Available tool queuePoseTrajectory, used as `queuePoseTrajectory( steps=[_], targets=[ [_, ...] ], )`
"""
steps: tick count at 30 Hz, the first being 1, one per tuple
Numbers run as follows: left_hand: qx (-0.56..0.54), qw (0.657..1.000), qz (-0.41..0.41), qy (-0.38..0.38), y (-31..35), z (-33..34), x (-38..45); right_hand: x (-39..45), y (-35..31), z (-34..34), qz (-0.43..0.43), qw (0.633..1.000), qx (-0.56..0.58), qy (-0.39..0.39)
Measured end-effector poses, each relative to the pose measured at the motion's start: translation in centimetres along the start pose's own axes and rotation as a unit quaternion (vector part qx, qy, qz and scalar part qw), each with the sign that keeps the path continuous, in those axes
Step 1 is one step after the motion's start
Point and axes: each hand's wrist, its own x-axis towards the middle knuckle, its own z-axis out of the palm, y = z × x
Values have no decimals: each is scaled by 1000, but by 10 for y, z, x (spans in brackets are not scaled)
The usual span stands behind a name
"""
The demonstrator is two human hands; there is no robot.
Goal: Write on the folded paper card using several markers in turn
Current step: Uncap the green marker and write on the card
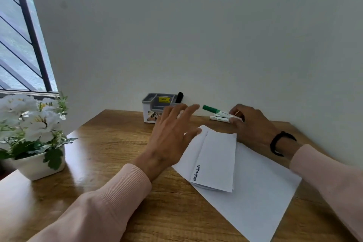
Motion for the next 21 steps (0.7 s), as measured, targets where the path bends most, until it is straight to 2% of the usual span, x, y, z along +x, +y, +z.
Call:
queuePoseTrajectory(
  steps=[4, 6, 9, 12, 15, 18, 21],
  targets=[
    [46, 996, 11, -76, 3, -5, -5, -33, -33, -12, -76, 990, 111, -35],
    [70, 994, 37, -69, 4, -6, -3, -46, -46, -16, -88, 977, 190, -34],
    [-5, 997, 58, -45, 6, -5, -2, -56, -58, -18, -63, 945, 320, -25],
    [-111, 992, 54, -28, 13, -4, -3, -61, -63, -20, -35, 915, 403, -6],
    [-119, 990, 62, -39, 16, -1, -2, -64, -66, -24, 8, 871, 492, 0],
    [-99, 991, 85, -43, 23, -1, -5, -67, -67, -20, 69, 814, 574, -57],
    [-82, 987, 116, -70, 32, -3, -7, -74, -71, -8, 56, 844, 525, -93]
  ],
)
